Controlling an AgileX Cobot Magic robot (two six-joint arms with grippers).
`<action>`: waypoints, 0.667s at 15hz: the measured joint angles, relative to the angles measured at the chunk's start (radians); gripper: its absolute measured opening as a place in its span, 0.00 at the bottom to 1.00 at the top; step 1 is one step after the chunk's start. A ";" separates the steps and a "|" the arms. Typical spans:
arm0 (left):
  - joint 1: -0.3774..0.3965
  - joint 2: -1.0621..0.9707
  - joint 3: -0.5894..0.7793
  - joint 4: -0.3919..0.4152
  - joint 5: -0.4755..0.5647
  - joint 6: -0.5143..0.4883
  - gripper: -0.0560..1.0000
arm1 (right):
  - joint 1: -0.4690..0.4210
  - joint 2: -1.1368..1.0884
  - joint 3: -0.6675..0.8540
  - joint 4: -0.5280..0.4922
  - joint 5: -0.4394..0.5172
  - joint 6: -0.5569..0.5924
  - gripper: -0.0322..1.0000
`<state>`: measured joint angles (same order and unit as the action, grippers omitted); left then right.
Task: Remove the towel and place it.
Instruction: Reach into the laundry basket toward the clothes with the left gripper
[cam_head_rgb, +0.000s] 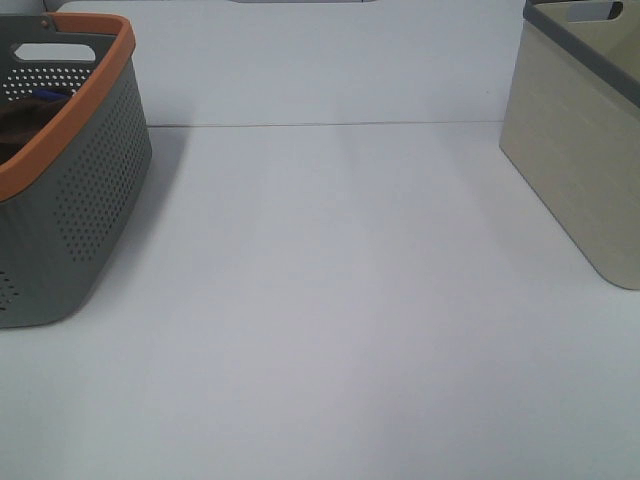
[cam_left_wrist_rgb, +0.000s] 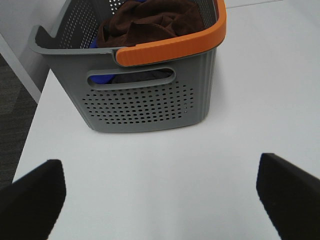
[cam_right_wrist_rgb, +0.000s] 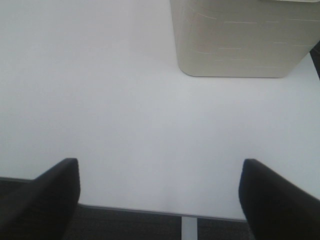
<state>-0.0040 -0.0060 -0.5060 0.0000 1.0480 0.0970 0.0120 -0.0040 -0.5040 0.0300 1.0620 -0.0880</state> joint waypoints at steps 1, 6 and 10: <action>0.000 0.000 0.000 0.000 0.000 0.000 0.99 | 0.000 0.000 0.000 0.000 0.000 0.000 0.77; 0.000 0.000 0.000 0.000 0.000 0.000 0.99 | 0.000 0.000 0.000 0.000 0.000 0.000 0.77; 0.000 0.000 0.000 0.000 0.000 0.000 0.99 | 0.000 0.000 0.000 0.000 0.000 0.000 0.77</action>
<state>-0.0040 -0.0060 -0.5060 0.0000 1.0480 0.0970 0.0120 -0.0040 -0.5040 0.0300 1.0620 -0.0880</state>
